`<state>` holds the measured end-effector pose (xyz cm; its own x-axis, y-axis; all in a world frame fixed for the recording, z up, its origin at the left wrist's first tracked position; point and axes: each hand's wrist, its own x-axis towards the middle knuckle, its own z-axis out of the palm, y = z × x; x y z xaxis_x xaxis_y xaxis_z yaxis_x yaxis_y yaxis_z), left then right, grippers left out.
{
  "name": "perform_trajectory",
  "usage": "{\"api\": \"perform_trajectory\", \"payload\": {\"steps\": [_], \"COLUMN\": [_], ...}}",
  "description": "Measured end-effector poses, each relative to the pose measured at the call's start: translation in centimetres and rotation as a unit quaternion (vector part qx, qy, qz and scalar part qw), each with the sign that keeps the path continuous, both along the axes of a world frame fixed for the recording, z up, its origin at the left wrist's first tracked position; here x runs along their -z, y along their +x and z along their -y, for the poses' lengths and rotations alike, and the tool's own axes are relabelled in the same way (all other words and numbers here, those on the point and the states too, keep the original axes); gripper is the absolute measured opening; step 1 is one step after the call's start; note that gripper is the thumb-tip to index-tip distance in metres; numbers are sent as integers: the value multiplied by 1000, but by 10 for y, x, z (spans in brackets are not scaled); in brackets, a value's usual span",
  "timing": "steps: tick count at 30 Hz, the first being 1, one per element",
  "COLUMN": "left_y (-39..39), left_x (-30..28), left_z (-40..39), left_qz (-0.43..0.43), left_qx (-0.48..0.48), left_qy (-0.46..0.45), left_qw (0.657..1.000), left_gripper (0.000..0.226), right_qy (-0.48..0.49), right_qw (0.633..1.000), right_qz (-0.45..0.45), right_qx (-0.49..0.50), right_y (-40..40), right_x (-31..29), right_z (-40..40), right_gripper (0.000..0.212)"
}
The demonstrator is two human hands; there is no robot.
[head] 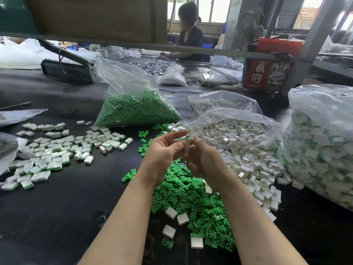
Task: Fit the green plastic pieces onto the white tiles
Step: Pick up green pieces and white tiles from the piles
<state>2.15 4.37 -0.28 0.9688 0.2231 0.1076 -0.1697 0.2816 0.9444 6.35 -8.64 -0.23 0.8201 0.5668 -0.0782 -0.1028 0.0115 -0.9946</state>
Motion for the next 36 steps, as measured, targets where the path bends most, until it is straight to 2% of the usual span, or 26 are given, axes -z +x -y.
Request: {"api": "perform_trajectory", "payload": {"steps": [2,5,8,10,12,13,15,17,21,23,25,28,32,34,36], "left_y": [-1,-4,-9,-13,-15,-14,-12,-10,-10,-9,-9,-8,-3,0,3], "left_x": [2,11,27,34,39,41,41,40,36,35,31,22,16,17,17], "left_z": [-14,-47,-81,-95,-104,-108,-113,-116,-113,-111,-103,-79,-41,-24,-9], "left_qz": [-10,-62,-147,-188,-211,-214,-216,-222,-189,-178,-160,-119,-91,-93,-108], "left_qx": [-40,-183,-307,-365,-414,-430,-445,-459,-434,-425,-425,-391,-248,-174,-102], "left_qy": [33,117,297,356,363,328,199,150,164,207,252,303,353,338,296], "left_qw": [999,974,892,839,807,814,846,847,865,863,855,861,898,920,943], "left_gripper": [22,17,15,8,5,6,12,23,53,54,44,15,11,8,14], "right_qy": [-84,-174,-270,-350,-404,-415,-430,-452,-494,-510,-518,-514,-497,-453,-380], "right_qw": [993,961,914,870,833,825,816,803,757,733,722,722,731,761,808], "right_qz": [66,159,235,280,307,314,323,340,392,417,429,431,433,429,417], "right_qx": [58,146,189,207,220,221,209,186,172,169,164,170,175,179,172], "right_y": [1,9,19,24,25,24,22,20,15,13,11,11,11,10,9], "right_x": [-1,2,5,6,5,4,4,5,11,15,20,23,23,21,16], "right_z": [4,13,22,27,30,31,29,25,12,7,3,1,2,2,1], "right_gripper": [52,38,26,19,12,8,7,12,28,29,24,18,19,20,18]}}
